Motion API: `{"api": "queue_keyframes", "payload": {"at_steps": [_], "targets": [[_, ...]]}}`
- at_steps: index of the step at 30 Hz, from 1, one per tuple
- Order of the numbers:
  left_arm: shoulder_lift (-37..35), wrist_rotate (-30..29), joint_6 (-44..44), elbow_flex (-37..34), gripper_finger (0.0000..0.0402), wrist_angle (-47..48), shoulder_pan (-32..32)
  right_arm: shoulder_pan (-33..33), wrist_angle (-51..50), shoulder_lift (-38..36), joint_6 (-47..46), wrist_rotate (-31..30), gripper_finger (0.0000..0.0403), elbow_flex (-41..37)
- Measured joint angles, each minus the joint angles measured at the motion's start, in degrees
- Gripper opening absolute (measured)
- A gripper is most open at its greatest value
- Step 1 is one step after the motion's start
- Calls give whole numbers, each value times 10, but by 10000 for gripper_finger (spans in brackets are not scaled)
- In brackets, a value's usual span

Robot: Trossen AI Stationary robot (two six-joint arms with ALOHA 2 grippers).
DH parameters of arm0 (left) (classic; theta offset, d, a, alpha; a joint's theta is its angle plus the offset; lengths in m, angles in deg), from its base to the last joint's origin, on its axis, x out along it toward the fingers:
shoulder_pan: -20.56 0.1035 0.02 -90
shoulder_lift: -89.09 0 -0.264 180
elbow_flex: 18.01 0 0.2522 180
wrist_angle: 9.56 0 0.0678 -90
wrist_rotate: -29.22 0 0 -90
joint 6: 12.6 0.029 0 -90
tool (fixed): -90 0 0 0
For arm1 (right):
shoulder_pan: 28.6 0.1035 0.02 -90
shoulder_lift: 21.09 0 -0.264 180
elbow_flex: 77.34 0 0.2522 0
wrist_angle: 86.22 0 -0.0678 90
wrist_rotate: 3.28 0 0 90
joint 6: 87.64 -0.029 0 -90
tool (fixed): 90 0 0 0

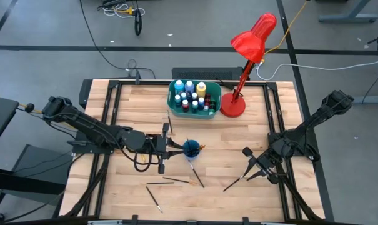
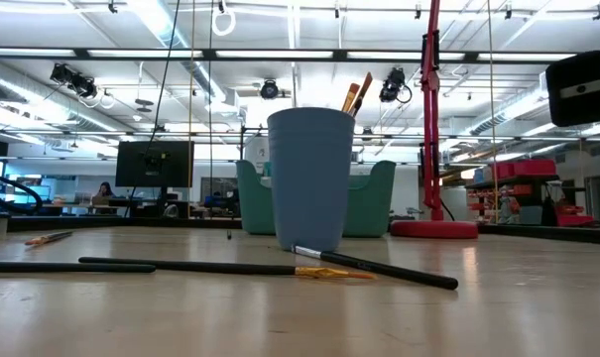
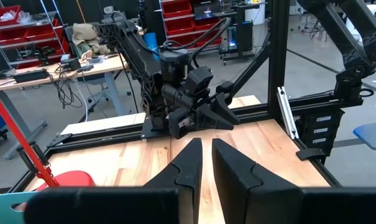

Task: Pick & Place Paint Supplies
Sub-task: Put the silver paint brush into the blue cup

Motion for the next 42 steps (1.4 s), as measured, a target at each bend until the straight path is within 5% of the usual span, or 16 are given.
{"api": "queue_keyframes", "payload": {"at_steps": [11,21,33,42], "targets": [[0,0,0,0,48,0,0,0,80,89,0,2,95,0],[0,0,0,0,48,0,0,0,153,274,0,-34,95,44],[0,0,0,0,48,0,0,0,200,469,-11,15,89,78],[0,0,0,0,48,0,0,0,212,484,-35,-20,69,78]]}}
